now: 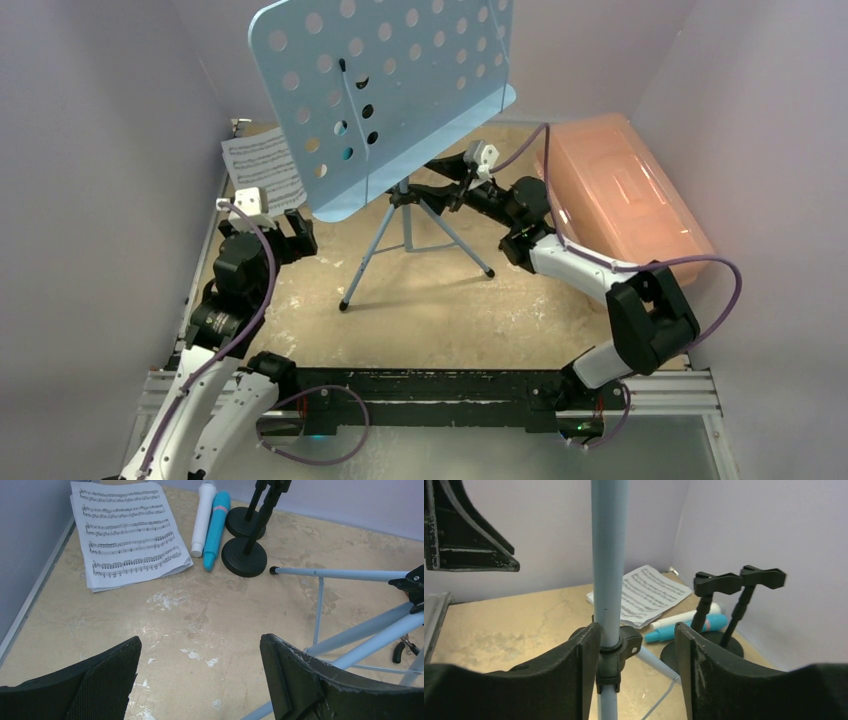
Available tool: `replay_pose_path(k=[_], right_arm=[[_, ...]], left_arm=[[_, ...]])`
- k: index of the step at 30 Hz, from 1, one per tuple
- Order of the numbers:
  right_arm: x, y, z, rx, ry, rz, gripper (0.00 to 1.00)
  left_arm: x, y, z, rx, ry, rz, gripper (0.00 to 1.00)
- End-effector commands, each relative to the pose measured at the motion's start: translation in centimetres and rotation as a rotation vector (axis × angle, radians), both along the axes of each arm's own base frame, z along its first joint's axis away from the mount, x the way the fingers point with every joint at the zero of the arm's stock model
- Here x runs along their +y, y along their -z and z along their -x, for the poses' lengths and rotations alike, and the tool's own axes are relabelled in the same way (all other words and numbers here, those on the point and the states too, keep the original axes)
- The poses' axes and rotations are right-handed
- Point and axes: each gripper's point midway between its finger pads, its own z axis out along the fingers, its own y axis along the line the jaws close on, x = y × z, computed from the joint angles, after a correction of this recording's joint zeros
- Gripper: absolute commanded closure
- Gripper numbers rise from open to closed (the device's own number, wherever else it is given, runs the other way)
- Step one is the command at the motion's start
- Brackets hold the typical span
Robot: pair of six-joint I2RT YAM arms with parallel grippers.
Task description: Pack up the instrument practice props
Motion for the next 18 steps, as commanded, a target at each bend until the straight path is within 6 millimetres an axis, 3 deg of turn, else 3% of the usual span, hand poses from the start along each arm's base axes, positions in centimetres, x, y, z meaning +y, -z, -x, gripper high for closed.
replay_pose_path(k=[1, 9, 18], right_arm=[[-2.8, -4.0, -0.2, -0.054, 0.154, -0.146, 0.39], [-4.4, -5.3, 1.0, 0.008, 0.428, -0.302, 0.29], [-1.4, -4.7, 1.3, 0.103, 0.493, -0.357, 0.28]], left_arm=[[-0.5, -0.9, -0.6, -0.044, 0.031, 0.025, 0.12], [-0.4, -0.9, -1.0, -0.047, 0.045, 0.049, 0.12], [-0.2, -0.9, -0.8, -0.053, 0.037, 0.054, 0.12]])
